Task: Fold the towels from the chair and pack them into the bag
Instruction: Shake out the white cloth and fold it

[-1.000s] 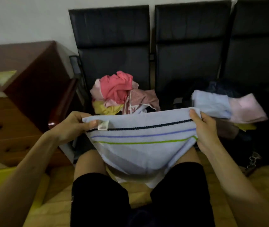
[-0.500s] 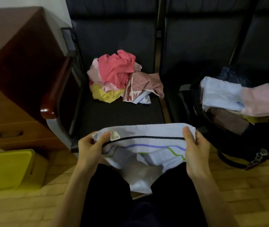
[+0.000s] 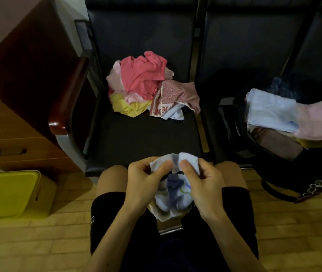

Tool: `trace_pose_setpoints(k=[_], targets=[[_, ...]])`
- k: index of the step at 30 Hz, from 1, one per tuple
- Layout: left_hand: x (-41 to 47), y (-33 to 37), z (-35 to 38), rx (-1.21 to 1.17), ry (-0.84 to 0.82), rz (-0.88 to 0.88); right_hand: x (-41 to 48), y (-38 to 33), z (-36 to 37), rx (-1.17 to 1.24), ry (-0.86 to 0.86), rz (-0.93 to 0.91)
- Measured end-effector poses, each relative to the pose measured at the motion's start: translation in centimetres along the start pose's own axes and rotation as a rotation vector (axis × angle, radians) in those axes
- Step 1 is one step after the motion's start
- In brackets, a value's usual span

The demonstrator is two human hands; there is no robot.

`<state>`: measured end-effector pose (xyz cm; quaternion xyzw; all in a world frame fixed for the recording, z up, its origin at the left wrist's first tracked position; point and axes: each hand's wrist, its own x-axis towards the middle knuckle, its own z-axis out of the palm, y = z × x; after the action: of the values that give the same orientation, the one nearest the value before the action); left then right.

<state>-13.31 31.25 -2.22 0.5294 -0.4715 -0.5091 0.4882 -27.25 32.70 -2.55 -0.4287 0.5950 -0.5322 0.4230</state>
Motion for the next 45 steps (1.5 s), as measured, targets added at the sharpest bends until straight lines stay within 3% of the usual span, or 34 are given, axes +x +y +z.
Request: trace_pose_setpoints(k=[11,16,25,28,30,35,37,42,45], targets=[[0.0,-0.2,0.7,-0.032,-0.025,-0.025,-0.1,0.3,0.9,-0.126,-0.032,-0.024],[0.2,0.1,0.8,-0.054,-0.062,-0.05,-0.2,-0.1,1.2,-0.077,-0.109,-0.033],[1.0,-0.9,0.1,0.048,-0.148,-0.041,0.9,-1.3,0.9,0.226,-0.236,0.297],[1.3,-1.0,0.1,0.11,-0.123,-0.009,1.4,-1.2,0.5,0.152,-0.302,0.363],[1.5,-0.8,0.3,0.107,-0.1,0.0,1.7,-1.2,0.3,0.141,-0.286,0.366],[2.6,-0.2,-0.2,0.106,-0.131,-0.015,3.1,2.1,-1.5,0.011,-0.083,0.131],[3.1,0.2,-0.5,0.121,-0.172,-0.012,4.3,4.4,-2.5,-0.058,-0.056,0.137],[4.3,2.3,-1.1,0.157,-0.338,0.003,8.0,5.7,-3.7,0.024,-0.265,0.292],[4.9,3.6,-1.8,0.194,-0.413,0.041,9.9,3.6,-4.2,-0.119,-0.431,0.163]])
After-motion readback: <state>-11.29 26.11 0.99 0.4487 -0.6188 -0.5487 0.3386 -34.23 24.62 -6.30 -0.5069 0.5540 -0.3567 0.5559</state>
